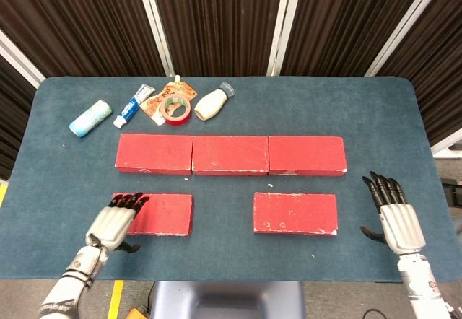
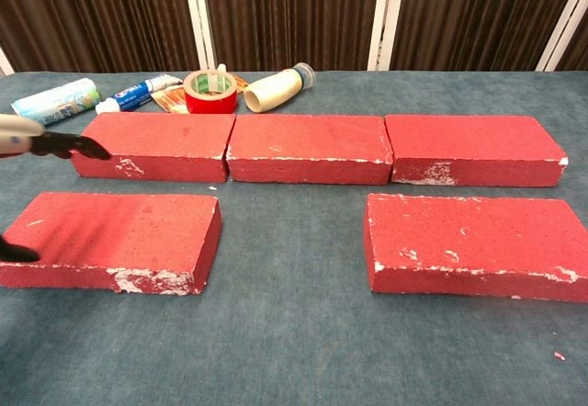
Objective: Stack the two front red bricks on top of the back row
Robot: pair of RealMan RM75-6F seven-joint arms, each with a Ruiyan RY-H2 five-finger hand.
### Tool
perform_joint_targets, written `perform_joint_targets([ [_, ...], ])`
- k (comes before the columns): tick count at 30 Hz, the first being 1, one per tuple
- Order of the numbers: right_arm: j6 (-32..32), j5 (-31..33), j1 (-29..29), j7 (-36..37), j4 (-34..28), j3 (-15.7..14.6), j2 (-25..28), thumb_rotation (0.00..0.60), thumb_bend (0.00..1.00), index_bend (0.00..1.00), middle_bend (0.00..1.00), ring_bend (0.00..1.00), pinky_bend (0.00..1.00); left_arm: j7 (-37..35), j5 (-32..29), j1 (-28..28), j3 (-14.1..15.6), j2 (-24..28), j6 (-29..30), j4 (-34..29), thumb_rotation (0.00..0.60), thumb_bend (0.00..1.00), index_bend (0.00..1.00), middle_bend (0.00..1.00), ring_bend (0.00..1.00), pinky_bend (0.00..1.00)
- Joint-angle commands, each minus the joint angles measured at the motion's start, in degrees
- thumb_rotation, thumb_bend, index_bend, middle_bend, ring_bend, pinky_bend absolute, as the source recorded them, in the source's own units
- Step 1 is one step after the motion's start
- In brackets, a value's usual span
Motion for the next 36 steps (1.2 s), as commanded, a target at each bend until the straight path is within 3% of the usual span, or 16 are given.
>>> perform_joint_targets([
  [1, 0.05, -0.01, 0.00, -0.03, -0.03, 0.01, 0.01, 0.600, 0.00, 0.02, 0.11, 0.00, 0.00, 2.94, -4.27, -3.61, -1.73, -4.09, 3.35, 2.24, 0.600, 0.18, 0.00, 0.00, 0.00, 0.00],
  [13, 0.40, 0.06, -0.13, 0.39, -0.25, 0.09, 0.30, 0.600, 0.00, 0.02, 0.11, 0.00, 0.00, 3.82, -11.20, -8.11, -2.65, -9.13, 6.17, 7.13, 0.600, 0.18, 0.00, 0.00, 0.00, 0.00],
  [20, 0.47, 0.11, -0.19, 0.67, -0.32, 0.08, 0.48, 0.600, 0.00, 0.02, 0.11, 0.00, 0.00, 2.40, -12.78, -8.38, -1.70, -10.88, 6.21, 10.45, 0.600, 0.18, 0.00, 0.00, 0.00, 0.00],
  [36, -0.05, 0.34, -0.01, 0.28, -0.48, -0.01, 0.34, 0.600, 0.00, 0.02, 0.11, 0.00, 0.00, 0.57, -13.96, -8.26, 1.16, -10.77, 5.25, 10.92, 0.600, 0.19, 0.00, 0.00, 0.00, 0.00],
])
